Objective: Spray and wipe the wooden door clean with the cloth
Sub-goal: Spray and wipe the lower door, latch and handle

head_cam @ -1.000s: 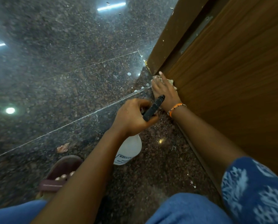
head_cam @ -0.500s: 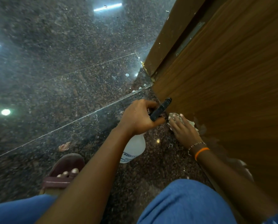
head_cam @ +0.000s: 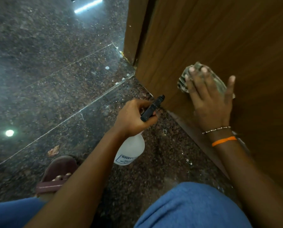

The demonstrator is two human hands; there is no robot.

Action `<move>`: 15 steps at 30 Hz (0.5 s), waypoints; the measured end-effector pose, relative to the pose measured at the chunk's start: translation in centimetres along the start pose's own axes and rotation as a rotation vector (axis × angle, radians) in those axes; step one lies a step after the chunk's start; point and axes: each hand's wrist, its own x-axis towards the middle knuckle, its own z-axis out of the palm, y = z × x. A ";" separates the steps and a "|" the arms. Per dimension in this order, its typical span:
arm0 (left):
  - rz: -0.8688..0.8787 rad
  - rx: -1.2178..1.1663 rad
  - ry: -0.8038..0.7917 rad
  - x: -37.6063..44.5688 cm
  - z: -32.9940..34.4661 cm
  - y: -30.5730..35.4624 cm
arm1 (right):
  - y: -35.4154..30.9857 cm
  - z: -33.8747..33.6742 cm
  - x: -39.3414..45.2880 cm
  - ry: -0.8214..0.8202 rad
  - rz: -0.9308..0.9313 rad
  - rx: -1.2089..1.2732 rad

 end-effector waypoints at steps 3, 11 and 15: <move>0.028 -0.003 -0.041 -0.1 0.4 0.8 | -0.6 0.9 -1.8 -0.006 0.022 -0.078; 0.075 0.028 -0.088 -1.3 1.7 0.1 | -7.8 6.6 -5.7 -0.431 -0.407 -0.215; 0.083 0.069 -0.154 -1.8 2.9 0.5 | -7.0 6.6 -6.8 -0.407 -0.454 -0.166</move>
